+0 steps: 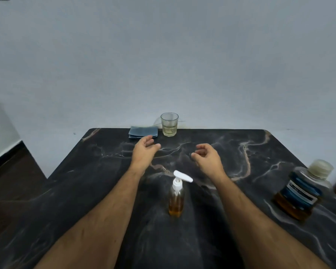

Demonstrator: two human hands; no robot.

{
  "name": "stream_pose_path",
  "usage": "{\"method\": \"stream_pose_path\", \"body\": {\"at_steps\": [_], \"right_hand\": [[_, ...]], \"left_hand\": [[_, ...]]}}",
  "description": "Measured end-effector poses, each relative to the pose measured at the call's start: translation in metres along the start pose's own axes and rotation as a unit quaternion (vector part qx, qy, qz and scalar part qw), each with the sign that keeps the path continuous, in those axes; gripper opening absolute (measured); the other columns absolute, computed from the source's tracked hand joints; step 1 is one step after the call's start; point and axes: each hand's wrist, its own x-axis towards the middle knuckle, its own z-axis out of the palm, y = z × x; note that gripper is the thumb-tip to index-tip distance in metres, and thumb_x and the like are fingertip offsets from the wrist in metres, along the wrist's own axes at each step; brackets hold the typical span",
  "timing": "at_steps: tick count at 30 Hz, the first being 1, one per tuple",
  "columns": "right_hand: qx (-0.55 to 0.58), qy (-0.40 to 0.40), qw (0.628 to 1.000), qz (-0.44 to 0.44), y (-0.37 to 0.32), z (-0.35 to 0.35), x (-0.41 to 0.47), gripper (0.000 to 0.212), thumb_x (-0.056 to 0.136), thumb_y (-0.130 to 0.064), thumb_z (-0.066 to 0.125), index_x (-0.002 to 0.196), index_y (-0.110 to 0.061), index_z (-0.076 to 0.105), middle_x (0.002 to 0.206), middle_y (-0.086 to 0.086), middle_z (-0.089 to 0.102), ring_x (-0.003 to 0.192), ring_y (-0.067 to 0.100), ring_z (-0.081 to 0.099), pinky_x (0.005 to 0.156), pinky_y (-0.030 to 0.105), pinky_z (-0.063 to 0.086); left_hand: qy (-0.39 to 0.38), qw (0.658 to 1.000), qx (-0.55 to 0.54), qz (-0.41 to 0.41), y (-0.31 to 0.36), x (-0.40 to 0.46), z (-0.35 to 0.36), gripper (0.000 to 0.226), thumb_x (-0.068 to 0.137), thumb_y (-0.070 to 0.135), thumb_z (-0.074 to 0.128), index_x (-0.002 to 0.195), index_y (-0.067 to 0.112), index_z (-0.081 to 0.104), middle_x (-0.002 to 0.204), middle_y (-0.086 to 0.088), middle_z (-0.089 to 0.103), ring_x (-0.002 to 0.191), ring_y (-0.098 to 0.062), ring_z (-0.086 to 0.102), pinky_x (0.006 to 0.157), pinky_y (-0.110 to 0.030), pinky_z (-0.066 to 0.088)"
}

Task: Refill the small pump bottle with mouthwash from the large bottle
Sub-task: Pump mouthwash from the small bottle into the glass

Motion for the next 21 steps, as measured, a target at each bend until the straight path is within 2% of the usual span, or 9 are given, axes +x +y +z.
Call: {"method": "stream_pose_path", "body": {"at_steps": [5,7,10,12,14,15,18,21], "right_hand": [[-0.007,-0.052,0.999,0.009,0.003,0.026,0.086,0.046,0.089,-0.002,0.058,0.134,-0.011,0.050,0.127,0.006,0.061,0.109,0.017,0.058,0.100,0.033,0.048],[0.006,-0.075,0.997,0.011,0.004,0.036,0.116,0.053,0.089,0.005,0.049,0.140,-0.008,0.045,0.137,0.012,0.055,0.117,0.019,0.055,0.098,0.028,0.045],[0.031,-0.106,0.994,0.013,0.004,0.055,0.156,0.064,0.087,0.012,0.041,0.148,-0.007,0.035,0.150,0.017,0.042,0.135,0.026,0.045,0.099,0.027,0.042],[0.053,-0.130,0.990,0.007,-0.001,0.066,0.172,0.068,0.087,0.014,0.039,0.150,-0.008,0.030,0.155,0.014,0.037,0.138,0.026,0.043,0.104,0.029,0.040],[0.091,-0.151,0.984,-0.004,-0.004,0.077,0.181,0.064,0.087,0.015,0.042,0.147,-0.007,0.034,0.149,0.009,0.044,0.124,0.021,0.054,0.096,0.027,0.045],[0.117,-0.154,0.981,-0.008,-0.005,0.081,0.183,0.061,0.087,0.014,0.044,0.145,-0.007,0.036,0.145,0.008,0.048,0.118,0.019,0.058,0.093,0.026,0.047],[0.174,-0.147,0.974,0.000,-0.005,0.083,0.176,0.058,0.086,0.017,0.045,0.138,-0.008,0.042,0.130,0.002,0.056,0.109,0.014,0.061,0.089,0.024,0.050],[0.217,-0.154,0.964,0.005,0.000,0.074,0.158,0.061,0.083,0.023,0.043,0.135,-0.009,0.046,0.124,-0.001,0.059,0.108,0.009,0.062,0.084,0.023,0.050]], "left_hand": [[-0.032,0.999,0.032,-0.009,0.001,0.078,0.032,0.087,0.082,0.016,0.078,0.152,0.010,0.028,0.154,-0.009,0.039,0.138,-0.022,0.044,0.114,-0.040,0.037],[-0.037,0.998,0.038,-0.012,-0.004,0.106,0.044,0.092,0.081,0.015,0.079,0.153,0.009,0.024,0.157,-0.010,0.034,0.142,-0.023,0.038,0.117,-0.040,0.033],[-0.039,0.998,0.055,-0.008,-0.012,0.145,0.059,0.098,0.075,0.019,0.084,0.153,0.009,0.025,0.157,-0.011,0.035,0.138,-0.022,0.042,0.114,-0.039,0.036],[-0.034,0.997,0.064,0.000,-0.017,0.164,0.068,0.092,0.067,0.025,0.087,0.144,0.013,0.038,0.146,-0.007,0.048,0.126,-0.018,0.051,0.109,-0.041,0.042],[-0.025,0.997,0.069,0.014,-0.023,0.180,0.076,0.075,0.061,0.023,0.088,0.124,0.020,0.048,0.128,-0.001,0.059,0.116,-0.020,0.059,0.103,-0.045,0.048],[-0.024,0.997,0.064,0.020,-0.026,0.185,0.079,0.071,0.063,0.018,0.088,0.121,0.020,0.048,0.124,0.000,0.060,0.115,-0.021,0.060,0.103,-0.044,0.049],[-0.017,0.998,0.059,0.018,-0.029,0.188,0.081,0.086,0.064,0.019,0.090,0.137,0.011,0.045,0.133,-0.003,0.058,0.121,-0.021,0.057,0.106,-0.042,0.046],[-0.018,0.998,0.056,0.028,-0.028,0.172,0.075,0.088,0.064,0.022,0.090,0.139,0.011,0.045,0.133,-0.003,0.058,0.119,-0.018,0.057,0.105,-0.035,0.046]]}}
